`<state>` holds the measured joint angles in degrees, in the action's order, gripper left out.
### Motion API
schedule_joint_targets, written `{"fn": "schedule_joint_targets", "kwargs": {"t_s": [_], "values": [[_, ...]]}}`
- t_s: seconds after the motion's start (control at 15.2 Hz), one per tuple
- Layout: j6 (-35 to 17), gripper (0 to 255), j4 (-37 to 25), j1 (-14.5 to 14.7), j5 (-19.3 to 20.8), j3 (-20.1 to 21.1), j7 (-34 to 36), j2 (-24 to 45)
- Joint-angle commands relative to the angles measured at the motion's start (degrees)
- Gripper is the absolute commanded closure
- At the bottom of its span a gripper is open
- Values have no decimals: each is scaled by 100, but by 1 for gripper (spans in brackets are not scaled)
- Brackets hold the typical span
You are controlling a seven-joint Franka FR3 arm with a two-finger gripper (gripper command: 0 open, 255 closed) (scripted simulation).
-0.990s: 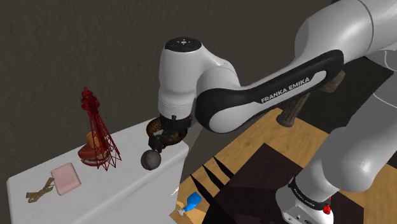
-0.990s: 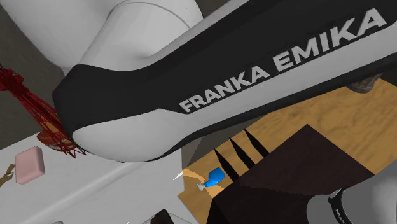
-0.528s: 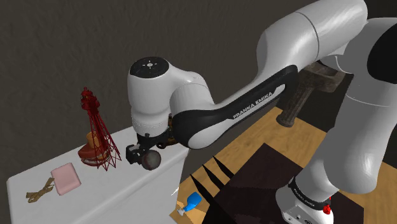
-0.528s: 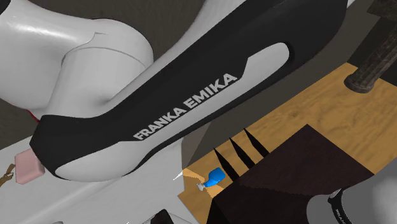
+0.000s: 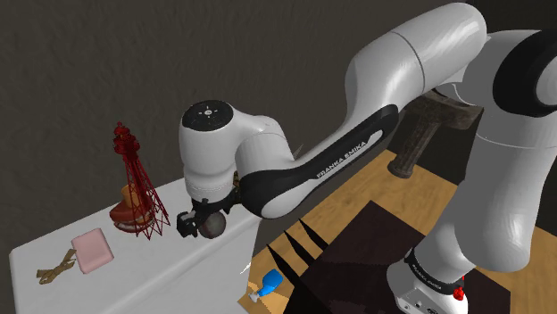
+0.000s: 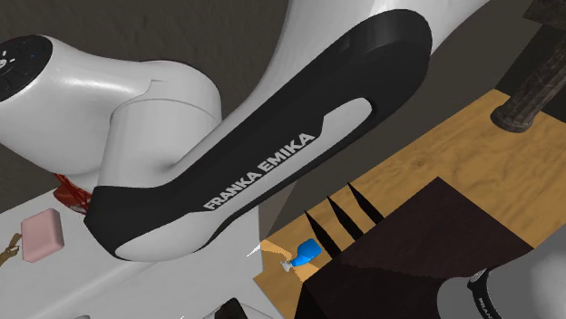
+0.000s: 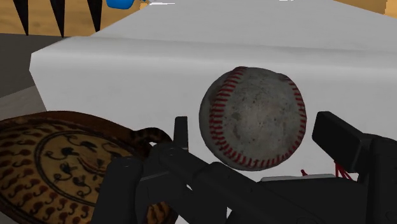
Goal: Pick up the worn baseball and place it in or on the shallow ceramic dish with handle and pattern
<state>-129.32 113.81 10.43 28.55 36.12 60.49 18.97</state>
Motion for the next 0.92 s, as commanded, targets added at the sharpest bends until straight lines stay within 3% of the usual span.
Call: {"fn": "schedule_joint_targets", "kwargs": {"t_s": [0.0,0.26,0.33,0.86], "values": [[-9,0,1,2,9,-4,6,8],[-9,0,1,2,9,-4,5,8],[-9,255,1,2,9,-4,5,8],[-8,255,0,3,9,-4,6,9]]}}
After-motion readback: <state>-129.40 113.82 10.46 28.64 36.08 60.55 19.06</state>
